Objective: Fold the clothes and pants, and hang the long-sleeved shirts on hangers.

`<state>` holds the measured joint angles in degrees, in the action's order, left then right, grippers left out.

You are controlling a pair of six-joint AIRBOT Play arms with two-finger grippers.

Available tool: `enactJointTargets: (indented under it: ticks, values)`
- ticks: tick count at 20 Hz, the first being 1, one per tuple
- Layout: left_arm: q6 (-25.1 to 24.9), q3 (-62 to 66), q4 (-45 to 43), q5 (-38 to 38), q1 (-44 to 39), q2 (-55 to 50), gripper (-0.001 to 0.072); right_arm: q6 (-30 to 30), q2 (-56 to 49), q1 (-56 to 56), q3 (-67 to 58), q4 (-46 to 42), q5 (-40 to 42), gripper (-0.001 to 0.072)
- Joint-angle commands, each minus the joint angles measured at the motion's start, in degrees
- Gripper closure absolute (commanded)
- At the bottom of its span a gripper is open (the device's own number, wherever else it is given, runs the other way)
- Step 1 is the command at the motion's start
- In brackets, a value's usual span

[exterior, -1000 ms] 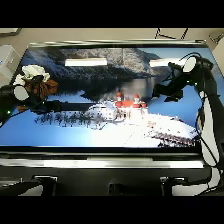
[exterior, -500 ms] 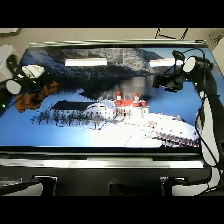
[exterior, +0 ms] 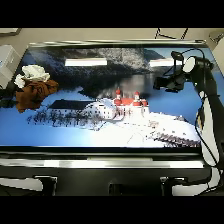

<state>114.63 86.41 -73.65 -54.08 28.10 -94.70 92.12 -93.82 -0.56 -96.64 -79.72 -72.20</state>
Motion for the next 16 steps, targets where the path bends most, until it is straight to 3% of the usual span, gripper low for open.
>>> enactJointTargets:
  ticks: [1,4,8,9,10,11,12,16]
  values:
    - [-8.28,0.57,6.03,4.37,0.48,-5.05,-0.0013,-0.02,-0.04,-0.07,0.00,0.04,-1.51,0.0037]
    - [-15.04,0.57,13.99,10.43,-1.40,-7.91,-0.0013,0.66,-0.04,-0.07,0.00,0.20,-3.06,0.0037]
    - [-15.61,0.57,14.62,10.40,-2.25,-10.69,-0.0013,0.70,-0.04,-0.07,0.00,0.24,-5.18,0.0037]
    - [-15.63,0.55,14.60,9.25,-2.23,-10.99,0.0090,0.70,-0.04,-0.07,0.00,0.24,-6.19,0.0037]
    - [-15.65,0.55,14.56,7.72,-2.10,-11.06,0.0407,0.68,-0.04,-0.07,0.00,0.22,-7.23,0.0037]
    - [-15.65,0.57,14.64,5.84,-1.88,-10.97,0.0625,0.66,-0.04,-0.07,0.00,0.20,-8.20,0.0037]
    - [-16.13,0.59,15.45,3.50,-1.79,-10.69,0.0682,0.63,-0.04,-0.07,0.00,0.17,-8.96,0.0037]
    - [-31.47,2.84,25.73,1.16,-4.68,-3.26,0.0685,-1.75,1.03,-0.07,-0.17,-0.09,-9.16,0.0038]
